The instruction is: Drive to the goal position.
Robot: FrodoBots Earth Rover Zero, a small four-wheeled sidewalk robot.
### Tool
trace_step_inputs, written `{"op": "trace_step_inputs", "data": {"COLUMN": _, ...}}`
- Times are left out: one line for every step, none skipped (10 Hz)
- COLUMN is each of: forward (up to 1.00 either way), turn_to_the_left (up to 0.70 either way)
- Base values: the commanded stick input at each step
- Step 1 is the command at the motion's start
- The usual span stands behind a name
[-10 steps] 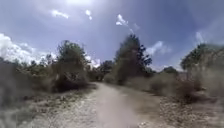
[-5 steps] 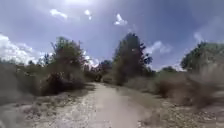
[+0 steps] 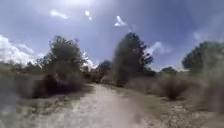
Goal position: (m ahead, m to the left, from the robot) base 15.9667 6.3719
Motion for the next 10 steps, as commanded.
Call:
{"op": "trace_step_inputs", "data": {"forward": 0.85, "turn_to_the_left": 0.04}}
{"op": "trace_step_inputs", "data": {"forward": 0.85, "turn_to_the_left": 0.04}}
{"op": "trace_step_inputs", "data": {"forward": 0.85, "turn_to_the_left": 0.04}}
{"op": "trace_step_inputs", "data": {"forward": 0.85, "turn_to_the_left": 0.04}}
{"op": "trace_step_inputs", "data": {"forward": 0.85, "turn_to_the_left": 0.04}}
{"op": "trace_step_inputs", "data": {"forward": 0.85, "turn_to_the_left": 0.04}}
{"op": "trace_step_inputs", "data": {"forward": 0.85, "turn_to_the_left": 0.04}}
{"op": "trace_step_inputs", "data": {"forward": 0.85, "turn_to_the_left": 0.04}}
{"op": "trace_step_inputs", "data": {"forward": 0.85, "turn_to_the_left": 0.04}}
{"op": "trace_step_inputs", "data": {"forward": 0.85, "turn_to_the_left": 0.04}}
